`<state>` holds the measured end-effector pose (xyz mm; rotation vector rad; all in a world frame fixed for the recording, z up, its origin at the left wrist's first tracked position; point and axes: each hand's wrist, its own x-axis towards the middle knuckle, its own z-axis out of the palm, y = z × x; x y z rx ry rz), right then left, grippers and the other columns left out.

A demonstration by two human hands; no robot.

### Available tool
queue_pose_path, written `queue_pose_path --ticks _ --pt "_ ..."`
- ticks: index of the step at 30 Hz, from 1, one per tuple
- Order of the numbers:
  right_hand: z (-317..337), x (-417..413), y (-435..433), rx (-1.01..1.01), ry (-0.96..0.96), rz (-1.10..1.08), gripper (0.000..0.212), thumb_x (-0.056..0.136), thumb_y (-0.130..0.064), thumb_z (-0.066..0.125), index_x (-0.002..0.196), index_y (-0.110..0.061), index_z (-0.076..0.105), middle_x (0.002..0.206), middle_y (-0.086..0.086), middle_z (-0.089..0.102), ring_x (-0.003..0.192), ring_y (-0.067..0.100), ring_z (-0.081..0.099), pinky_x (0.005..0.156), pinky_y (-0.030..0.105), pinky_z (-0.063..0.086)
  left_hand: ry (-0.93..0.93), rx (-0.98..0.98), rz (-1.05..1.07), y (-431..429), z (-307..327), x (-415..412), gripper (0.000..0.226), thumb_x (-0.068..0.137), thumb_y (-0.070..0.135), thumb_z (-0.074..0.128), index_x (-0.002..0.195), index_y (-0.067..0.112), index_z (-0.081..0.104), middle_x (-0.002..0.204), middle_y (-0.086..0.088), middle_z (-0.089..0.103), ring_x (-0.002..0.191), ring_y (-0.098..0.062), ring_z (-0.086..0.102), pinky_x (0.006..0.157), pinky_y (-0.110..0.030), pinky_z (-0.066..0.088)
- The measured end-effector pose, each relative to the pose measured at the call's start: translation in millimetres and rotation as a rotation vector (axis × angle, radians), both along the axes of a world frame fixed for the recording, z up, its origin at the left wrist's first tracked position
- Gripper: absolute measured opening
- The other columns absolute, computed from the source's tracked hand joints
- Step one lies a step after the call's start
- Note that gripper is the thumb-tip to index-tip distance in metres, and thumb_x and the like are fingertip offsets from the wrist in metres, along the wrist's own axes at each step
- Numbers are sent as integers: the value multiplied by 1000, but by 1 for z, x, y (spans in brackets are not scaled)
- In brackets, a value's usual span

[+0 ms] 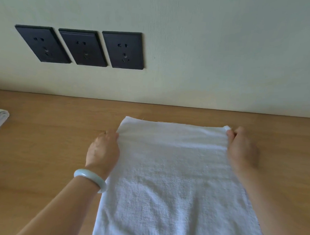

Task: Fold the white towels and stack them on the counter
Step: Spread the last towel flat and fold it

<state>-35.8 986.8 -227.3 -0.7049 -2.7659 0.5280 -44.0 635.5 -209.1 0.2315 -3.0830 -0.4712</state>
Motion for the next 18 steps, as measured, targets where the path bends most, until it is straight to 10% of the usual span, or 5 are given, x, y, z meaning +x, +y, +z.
queue_pose_path --ticks 10,18 --pt "12 47 -8 155 -172 -15 40 101 -39 32 97 -3 48 87 18 58 68 30 44 57 36 35 -116 -210 59 11 7 38 51 100 51 22 106 6 44 100 -14 60 96 -33 61 65 -36 40" --pt "4 68 -14 98 -48 0 32 99 -36 39 86 -7 46 85 18 56 77 36 52 59 36 29 -115 -101 55 -4 1 43 30 105 24 25 111 9 50 107 -16 61 99 -39 58 71 -38 34"
